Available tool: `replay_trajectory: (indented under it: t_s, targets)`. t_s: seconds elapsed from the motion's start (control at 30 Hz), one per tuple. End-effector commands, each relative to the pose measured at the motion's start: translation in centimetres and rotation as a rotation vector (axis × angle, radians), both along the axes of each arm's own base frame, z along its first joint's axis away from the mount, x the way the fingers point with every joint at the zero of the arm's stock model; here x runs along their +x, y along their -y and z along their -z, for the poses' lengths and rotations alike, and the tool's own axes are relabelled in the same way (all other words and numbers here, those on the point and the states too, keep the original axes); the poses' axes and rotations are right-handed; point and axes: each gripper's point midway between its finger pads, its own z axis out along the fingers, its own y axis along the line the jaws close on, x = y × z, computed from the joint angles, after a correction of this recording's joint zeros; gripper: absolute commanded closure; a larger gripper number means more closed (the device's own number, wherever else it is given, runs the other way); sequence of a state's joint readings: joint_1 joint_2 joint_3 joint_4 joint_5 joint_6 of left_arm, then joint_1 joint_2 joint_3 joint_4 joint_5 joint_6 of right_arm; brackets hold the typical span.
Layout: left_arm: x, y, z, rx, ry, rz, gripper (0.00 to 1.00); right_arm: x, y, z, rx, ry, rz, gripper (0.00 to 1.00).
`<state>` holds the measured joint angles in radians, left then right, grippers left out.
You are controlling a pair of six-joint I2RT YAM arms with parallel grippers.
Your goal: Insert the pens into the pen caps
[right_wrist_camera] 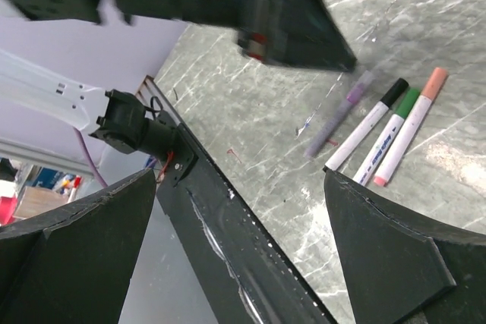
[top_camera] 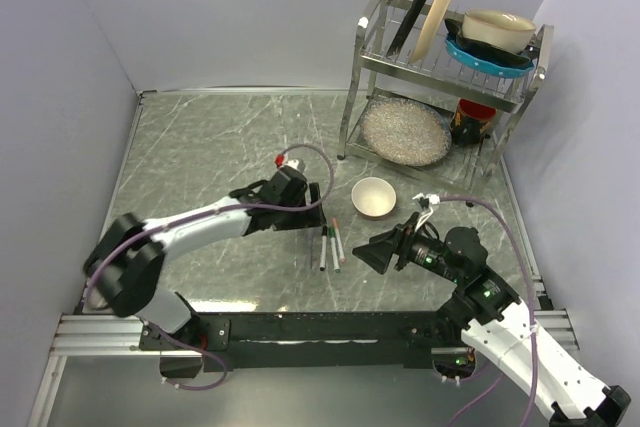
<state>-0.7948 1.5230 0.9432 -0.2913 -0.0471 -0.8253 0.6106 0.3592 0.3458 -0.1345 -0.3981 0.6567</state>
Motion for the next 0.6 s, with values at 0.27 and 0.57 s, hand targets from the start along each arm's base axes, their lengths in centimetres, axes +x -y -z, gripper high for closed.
replay_trajectory:
  t_s: [0.27,0.57]
  targets:
    - [-2.3,-3.3,-12.6,-0.254,0.366,0.045,0.01,0.2,1.8,-5.3,0.032,0.073,0.096,0.00]
    - [-7.0,-5.0,-17.4,-0.456,0.577,0.192,0.01,0.6,3.4,-6.6,0.023,0.097,0.186,0.00]
